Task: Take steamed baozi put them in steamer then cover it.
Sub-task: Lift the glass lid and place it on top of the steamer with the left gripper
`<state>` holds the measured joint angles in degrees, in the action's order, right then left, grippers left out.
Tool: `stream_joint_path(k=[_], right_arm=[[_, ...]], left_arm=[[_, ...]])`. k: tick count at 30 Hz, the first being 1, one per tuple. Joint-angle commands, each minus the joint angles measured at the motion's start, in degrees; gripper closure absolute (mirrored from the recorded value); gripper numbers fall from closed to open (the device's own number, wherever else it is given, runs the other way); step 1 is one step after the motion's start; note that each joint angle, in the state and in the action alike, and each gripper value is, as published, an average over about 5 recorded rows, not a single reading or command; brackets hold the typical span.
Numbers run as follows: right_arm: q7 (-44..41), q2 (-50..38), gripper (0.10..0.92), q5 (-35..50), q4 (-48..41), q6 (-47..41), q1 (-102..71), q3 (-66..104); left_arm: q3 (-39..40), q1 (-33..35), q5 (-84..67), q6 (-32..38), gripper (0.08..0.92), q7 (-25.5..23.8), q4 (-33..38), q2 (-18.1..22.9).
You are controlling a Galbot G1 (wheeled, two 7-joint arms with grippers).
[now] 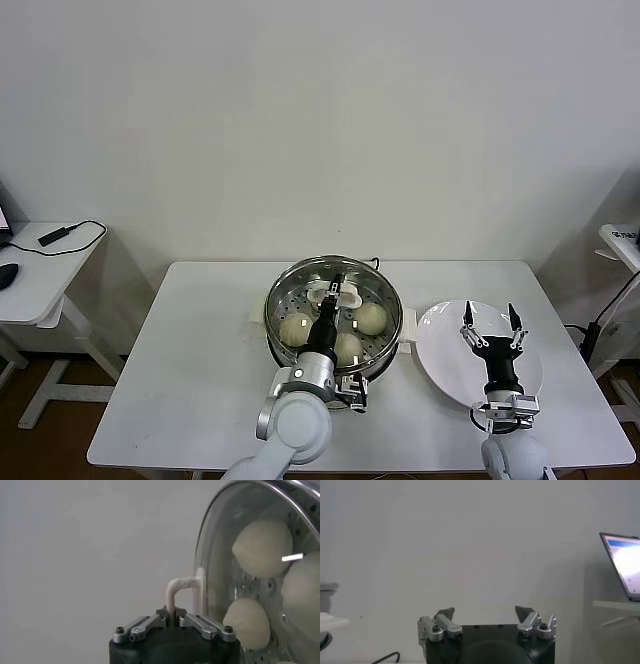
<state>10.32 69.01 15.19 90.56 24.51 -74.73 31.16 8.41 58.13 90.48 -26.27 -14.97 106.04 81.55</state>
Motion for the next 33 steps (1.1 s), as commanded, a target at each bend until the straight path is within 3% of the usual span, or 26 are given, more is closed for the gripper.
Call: stream_joint_path(k=[1, 33], right_arm=[[0.0, 0.0, 0.203, 0.0, 0.1, 0.1, 0.1, 0.1], [-0.2, 0.8, 0.203, -1.6, -0.6, 0.6, 0.6, -0.1]], left_arm=[[-0.3, 0.0, 0.3, 0.2, 0.806, -0.1, -0.7, -0.1], [-0.8, 0.7, -1.7, 0.8, 0.806, -0.8, 1.3, -0.4]])
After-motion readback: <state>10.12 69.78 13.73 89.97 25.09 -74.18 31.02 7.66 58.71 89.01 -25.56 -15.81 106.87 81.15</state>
